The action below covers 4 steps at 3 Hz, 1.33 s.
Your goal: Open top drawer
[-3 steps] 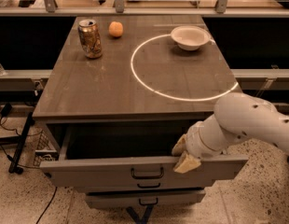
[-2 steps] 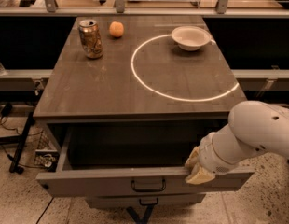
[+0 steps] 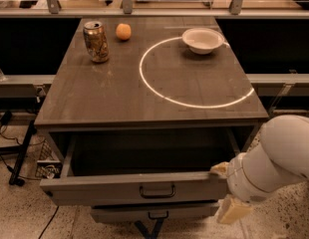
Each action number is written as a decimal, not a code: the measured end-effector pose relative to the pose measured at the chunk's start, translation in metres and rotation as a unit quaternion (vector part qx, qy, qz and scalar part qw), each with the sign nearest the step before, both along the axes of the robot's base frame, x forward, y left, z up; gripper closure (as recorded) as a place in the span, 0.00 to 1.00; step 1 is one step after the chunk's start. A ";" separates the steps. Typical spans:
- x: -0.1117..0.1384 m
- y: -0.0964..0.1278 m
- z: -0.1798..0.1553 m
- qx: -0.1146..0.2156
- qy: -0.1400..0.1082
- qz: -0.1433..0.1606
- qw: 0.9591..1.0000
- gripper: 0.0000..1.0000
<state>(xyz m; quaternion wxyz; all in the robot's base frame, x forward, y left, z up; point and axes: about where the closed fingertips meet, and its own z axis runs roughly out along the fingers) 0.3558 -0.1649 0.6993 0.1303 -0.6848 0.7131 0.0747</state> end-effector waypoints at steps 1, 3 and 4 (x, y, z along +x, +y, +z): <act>-0.026 -0.014 0.025 -0.018 0.000 0.007 1.000 0.04; 0.011 0.009 0.067 0.035 -0.038 0.006 0.999 0.65; 0.029 0.030 0.063 0.057 -0.048 0.005 0.997 0.88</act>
Offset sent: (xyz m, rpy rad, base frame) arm -0.0129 -0.0158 0.0738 0.0245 -0.0642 -0.0057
